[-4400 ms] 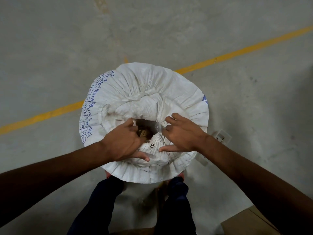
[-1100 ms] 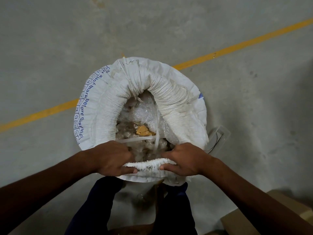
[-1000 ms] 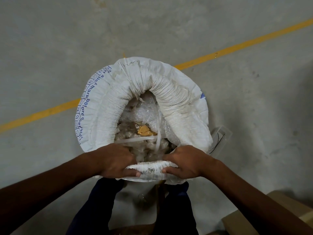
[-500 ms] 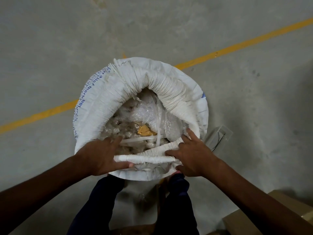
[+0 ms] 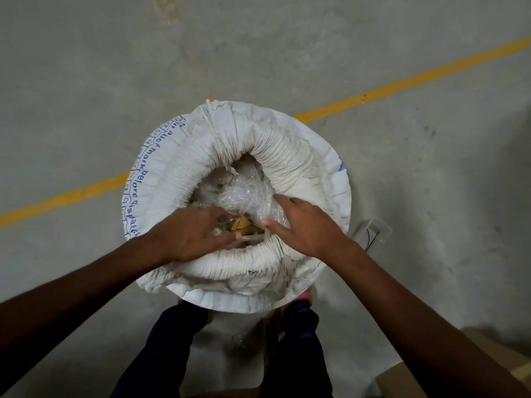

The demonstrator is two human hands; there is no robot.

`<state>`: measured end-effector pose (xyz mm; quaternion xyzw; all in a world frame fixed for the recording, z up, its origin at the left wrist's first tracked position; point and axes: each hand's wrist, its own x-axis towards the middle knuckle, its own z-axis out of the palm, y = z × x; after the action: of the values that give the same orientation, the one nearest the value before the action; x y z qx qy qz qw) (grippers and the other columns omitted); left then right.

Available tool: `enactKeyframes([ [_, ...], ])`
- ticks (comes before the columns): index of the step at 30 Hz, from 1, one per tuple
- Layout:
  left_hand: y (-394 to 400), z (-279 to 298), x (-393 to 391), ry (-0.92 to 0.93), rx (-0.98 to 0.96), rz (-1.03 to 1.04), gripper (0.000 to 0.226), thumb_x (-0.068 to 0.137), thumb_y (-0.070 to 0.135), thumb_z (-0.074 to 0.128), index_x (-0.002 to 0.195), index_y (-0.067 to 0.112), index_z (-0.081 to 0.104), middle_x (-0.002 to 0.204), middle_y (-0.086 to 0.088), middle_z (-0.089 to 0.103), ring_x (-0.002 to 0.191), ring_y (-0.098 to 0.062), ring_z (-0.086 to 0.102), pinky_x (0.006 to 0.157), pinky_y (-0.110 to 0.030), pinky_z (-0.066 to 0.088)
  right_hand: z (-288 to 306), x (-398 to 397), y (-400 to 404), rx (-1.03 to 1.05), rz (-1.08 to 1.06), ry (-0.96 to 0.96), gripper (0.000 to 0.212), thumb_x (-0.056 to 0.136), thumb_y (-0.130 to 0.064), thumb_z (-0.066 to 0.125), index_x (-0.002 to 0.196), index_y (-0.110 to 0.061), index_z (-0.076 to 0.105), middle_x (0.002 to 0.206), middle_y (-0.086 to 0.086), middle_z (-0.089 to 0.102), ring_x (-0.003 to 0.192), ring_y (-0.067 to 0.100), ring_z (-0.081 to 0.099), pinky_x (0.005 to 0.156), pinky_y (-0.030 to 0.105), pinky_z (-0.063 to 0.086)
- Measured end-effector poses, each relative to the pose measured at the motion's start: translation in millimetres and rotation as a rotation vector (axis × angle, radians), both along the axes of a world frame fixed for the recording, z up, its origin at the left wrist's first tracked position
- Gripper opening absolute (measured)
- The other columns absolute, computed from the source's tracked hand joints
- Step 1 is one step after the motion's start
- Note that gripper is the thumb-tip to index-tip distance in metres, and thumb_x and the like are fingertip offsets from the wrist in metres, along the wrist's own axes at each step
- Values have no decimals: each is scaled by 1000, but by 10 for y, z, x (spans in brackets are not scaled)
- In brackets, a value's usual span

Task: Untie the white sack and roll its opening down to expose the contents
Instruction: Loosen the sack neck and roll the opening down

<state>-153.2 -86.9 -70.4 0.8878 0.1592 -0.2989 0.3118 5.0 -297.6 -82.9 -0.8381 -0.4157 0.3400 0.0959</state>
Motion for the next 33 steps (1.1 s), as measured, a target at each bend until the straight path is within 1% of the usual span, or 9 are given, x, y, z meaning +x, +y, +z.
enactKeyframes([
  [4, 76, -109, 319, -96, -17, 238, 89, 79, 79, 49, 152, 28, 49, 135, -7, 70, 115, -27, 69, 89, -33, 46, -113, -9, 212, 122, -246, 45, 64, 102, -48, 55, 153, -13, 40, 143, 18, 59, 133, 34, 54, 108, 45, 45],
  [8, 186, -166, 512, -215, -17, 323, 79, 94, 56, 68, 160, 23, 40, 158, -7, 53, 138, -29, 56, 109, -41, 43, -115, 18, 308, 186, -307, -83, 58, 98, -38, 57, 150, -16, 42, 137, 17, 60, 127, 37, 57, 101, 55, 51],
  [12, 287, -147, 556, -290, -7, 346, 89, 84, 62, 59, 161, 23, 37, 162, -11, 44, 146, -28, 44, 114, -43, 40, -103, 162, 329, 146, -335, -114, 67, 91, -29, 62, 152, -19, 38, 150, 14, 47, 139, 38, 44, 109, 61, 42],
  [14, 378, -149, 562, -312, 52, 330, 91, 79, 65, 55, 158, 21, 41, 159, -18, 43, 146, -34, 42, 115, -46, 41, -80, 247, 350, 70, -323, -151, 69, 90, -27, 63, 153, -23, 36, 162, 16, 32, 149, 45, 27, 117, 66, 30],
  [16, 483, -151, 564, -328, 121, 330, 86, 78, 64, 59, 154, 25, 45, 157, -21, 42, 144, -40, 43, 116, -52, 43, -52, 351, 374, 5, -307, -191, 69, 91, -29, 64, 154, -29, 34, 169, 17, 14, 153, 49, 12, 117, 68, 21],
  [19, 604, -127, 551, -331, 205, 319, 89, 80, 61, 66, 160, 37, 35, 164, -23, 30, 149, -46, 35, 118, -61, 39, -20, 508, 388, -28, -287, -251, 77, 91, -34, 65, 157, -36, 26, 172, 15, -1, 154, 51, 2, 114, 73, 23],
  [21, 648, -114, 546, -317, 271, 312, 96, 84, 57, 72, 165, 43, 21, 170, -25, 17, 151, -53, 28, 119, -66, 35, -4, 592, 379, -65, -278, -311, 86, 91, -38, 66, 161, -39, 16, 172, 13, -4, 155, 50, 1, 110, 74, 30],
  [24, 699, -97, 543, -317, 350, 321, 103, 84, 59, 72, 165, 51, 9, 173, -23, 4, 146, -62, 29, 116, -71, 34, 51, 654, 359, -112, -243, -404, 94, 89, -44, 65, 163, -39, 7, 173, 12, -3, 155, 49, 5, 106, 72, 37],
  [33, 627, -47, 574, -269, 411, 319, 117, 80, 57, 81, 167, 46, 4, 173, -23, 2, 148, -61, 26, 107, -73, 41, 139, 626, 240, -165, -83, -480, 106, 82, -49, 73, 164, -33, 8, 173, 15, -5, 154, 48, 14, 109, 64, 40],
])
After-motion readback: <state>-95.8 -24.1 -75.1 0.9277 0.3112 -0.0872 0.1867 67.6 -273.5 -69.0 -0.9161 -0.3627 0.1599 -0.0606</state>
